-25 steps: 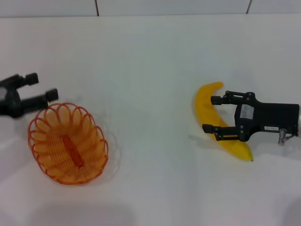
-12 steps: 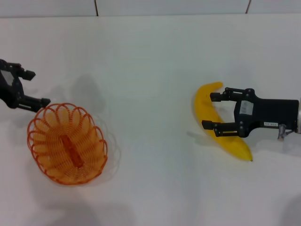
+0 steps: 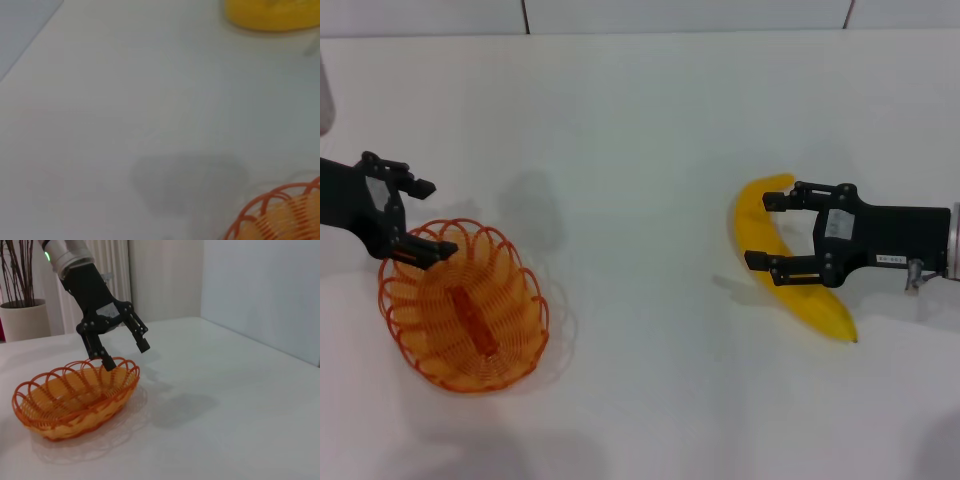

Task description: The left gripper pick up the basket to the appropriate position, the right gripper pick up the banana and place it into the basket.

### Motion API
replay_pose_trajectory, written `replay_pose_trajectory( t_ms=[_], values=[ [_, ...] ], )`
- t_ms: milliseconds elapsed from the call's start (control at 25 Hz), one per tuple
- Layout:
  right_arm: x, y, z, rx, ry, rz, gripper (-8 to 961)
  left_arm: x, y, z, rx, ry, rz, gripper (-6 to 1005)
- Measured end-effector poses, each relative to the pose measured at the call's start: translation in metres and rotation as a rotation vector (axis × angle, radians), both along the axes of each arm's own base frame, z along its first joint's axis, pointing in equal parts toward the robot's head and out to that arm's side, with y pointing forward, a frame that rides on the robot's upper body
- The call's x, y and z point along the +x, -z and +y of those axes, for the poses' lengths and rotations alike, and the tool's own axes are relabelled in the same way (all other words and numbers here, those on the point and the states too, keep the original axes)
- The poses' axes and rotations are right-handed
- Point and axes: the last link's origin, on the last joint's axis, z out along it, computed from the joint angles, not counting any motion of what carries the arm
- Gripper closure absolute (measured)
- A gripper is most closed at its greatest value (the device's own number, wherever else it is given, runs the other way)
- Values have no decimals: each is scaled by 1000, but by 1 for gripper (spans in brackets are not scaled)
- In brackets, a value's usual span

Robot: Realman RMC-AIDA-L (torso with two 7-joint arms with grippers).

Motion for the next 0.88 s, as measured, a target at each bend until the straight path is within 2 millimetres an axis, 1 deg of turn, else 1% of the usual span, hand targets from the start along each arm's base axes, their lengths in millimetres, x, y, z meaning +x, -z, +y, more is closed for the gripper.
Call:
replay_pose_trajectory(
  t_ms=[160, 320, 440, 640, 880],
  values=[
    [0, 0, 0, -1, 0, 0, 120, -1, 6, 1, -17, -3, 6, 148],
    [0, 0, 0, -1, 0, 0, 120, -1, 6, 2, -14, -4, 4, 153],
    [0, 0, 0, -1, 1, 0, 121, -2, 7, 2, -14, -6, 3, 180],
    [0, 0, 0, -1, 1, 0, 121, -1, 16, 6, -32, -7, 3, 226],
    [0, 0, 0, -1, 0, 1, 121, -1, 19, 7, -29, -25, 15, 280]
  ],
)
